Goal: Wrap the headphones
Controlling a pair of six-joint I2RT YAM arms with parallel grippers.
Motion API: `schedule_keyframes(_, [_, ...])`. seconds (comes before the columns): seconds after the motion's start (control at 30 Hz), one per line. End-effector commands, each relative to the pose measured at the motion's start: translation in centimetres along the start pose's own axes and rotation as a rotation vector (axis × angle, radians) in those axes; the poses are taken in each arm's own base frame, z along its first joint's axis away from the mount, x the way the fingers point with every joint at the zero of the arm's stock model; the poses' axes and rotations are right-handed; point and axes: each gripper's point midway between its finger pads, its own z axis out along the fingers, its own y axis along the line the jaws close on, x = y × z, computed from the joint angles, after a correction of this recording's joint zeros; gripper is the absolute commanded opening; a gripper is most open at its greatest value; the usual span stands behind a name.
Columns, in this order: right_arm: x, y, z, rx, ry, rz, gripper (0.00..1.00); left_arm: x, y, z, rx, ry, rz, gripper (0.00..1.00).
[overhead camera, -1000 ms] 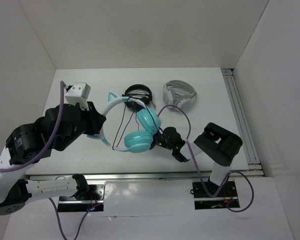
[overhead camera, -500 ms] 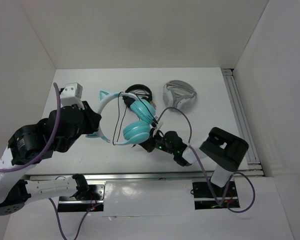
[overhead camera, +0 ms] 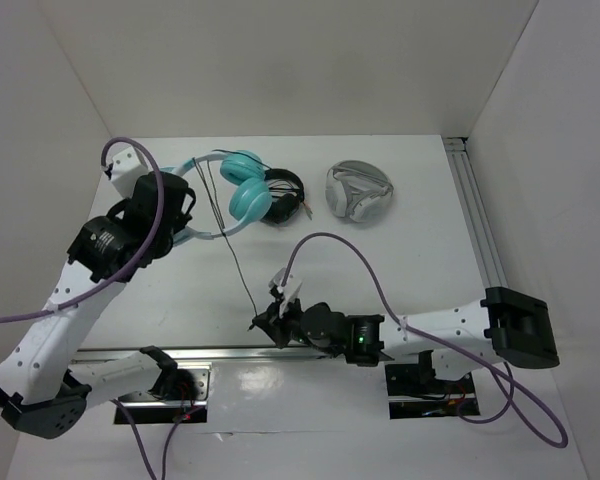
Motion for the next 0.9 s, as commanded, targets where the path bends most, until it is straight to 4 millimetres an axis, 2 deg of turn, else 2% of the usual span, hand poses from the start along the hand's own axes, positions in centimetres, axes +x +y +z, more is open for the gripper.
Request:
schedule_keyframes(0.0, [0.0, 0.7, -0.9, 0.071, 0.056, -0.074, 0.0, -3.2, -2.7, 0.5, 0.101, -0.063, -0.185, 0.0])
schedule_keyframes(0.07, [0.1, 2.5, -1.9, 0.053, 0.071, -0.113, 0.0, -3.4, -1.8, 1.6, 0.051, -0.082, -0.166, 0.0])
schedule_keyframes(0.1, [-1.0, 3.7, -2.0, 0.04, 0.057, -0.112, 0.0, -3.1, -1.3, 2.6, 0.01, -0.084, -0.154, 0.0])
schedule_keyframes(0.13, [-0.6, 4.7, -2.8, 0.038, 0.079, -0.15, 0.0, -2.9, -0.5, 3.5, -0.03, -0.081, -0.13, 0.0])
schedule_keyframes(0.2, [-2.0, 6.6, -3.0, 0.011, 0.072, -0.168, 0.0, -1.8, 0.0, 4.6, -0.061, -0.064, -0.111, 0.0])
schedule_keyframes(0.27, [-2.3, 7.3, -3.4, 0.002, 0.088, -0.22, 0.0, -0.6, 0.2, 4.9, -0.073, -0.054, -0.08, 0.0])
schedule_keyframes(0.3, [-3.3, 8.3, -3.6, -0.017, 0.072, -0.222, 0.0, 0.4, 0.3, 5.1, -0.082, -0.042, -0.054, 0.0])
schedule_keyframes(0.37, [-3.3, 7.9, -3.4, 0.014, 0.096, -0.267, 0.0, 1.9, 0.0, 4.3, -0.071, -0.03, 0.008, 0.0])
schedule_keyframes(0.43, [-4.2, 7.5, -3.6, 0.045, 0.107, -0.325, 0.0, 2.6, -0.3, 4.1, -0.063, -0.015, 0.068, 0.0])
schedule_keyframes(0.53, [-6.1, 7.4, -3.8, 0.067, 0.096, -0.382, 0.0, 5.0, -0.9, 3.8, -0.017, 0.051, 0.231, 0.0])
schedule_keyframes(0.6, [-6.6, 6.1, -4.1, 0.096, 0.132, -0.457, 0.0, 6.4, -1.4, 3.4, 0.036, 0.064, 0.35, 0.0])
schedule_keyframes(0.73, [-8.3, 3.7, -4.6, 0.151, 0.176, -0.543, 0.0, 7.6, -2.2, 2.2, 0.178, 0.062, 0.46, 0.0])
schedule_keyframes(0.77, [-8.1, 3.0, -4.8, 0.156, 0.209, -0.579, 0.0, 7.7, -2.2, 2.0, 0.2, 0.062, 0.478, 0.0])
schedule_keyframes(0.8, [-8.3, 2.9, -5.1, 0.14, 0.219, -0.586, 0.0, 8.0, -1.7, 1.8, 0.219, 0.067, 0.52, 0.0])
schedule_keyframes(0.83, [-8.8, 2.9, -5.2, 0.139, 0.22, -0.6, 0.0, 8.8, -2.2, 1.6, 0.262, 0.091, 0.546, 0.0])
schedule_keyframes(0.87, [-8.5, 2.8, -5.6, 0.121, 0.252, -0.634, 0.0, 8.7, -2.2, 1.2, 0.285, 0.087, 0.571, 0.0])
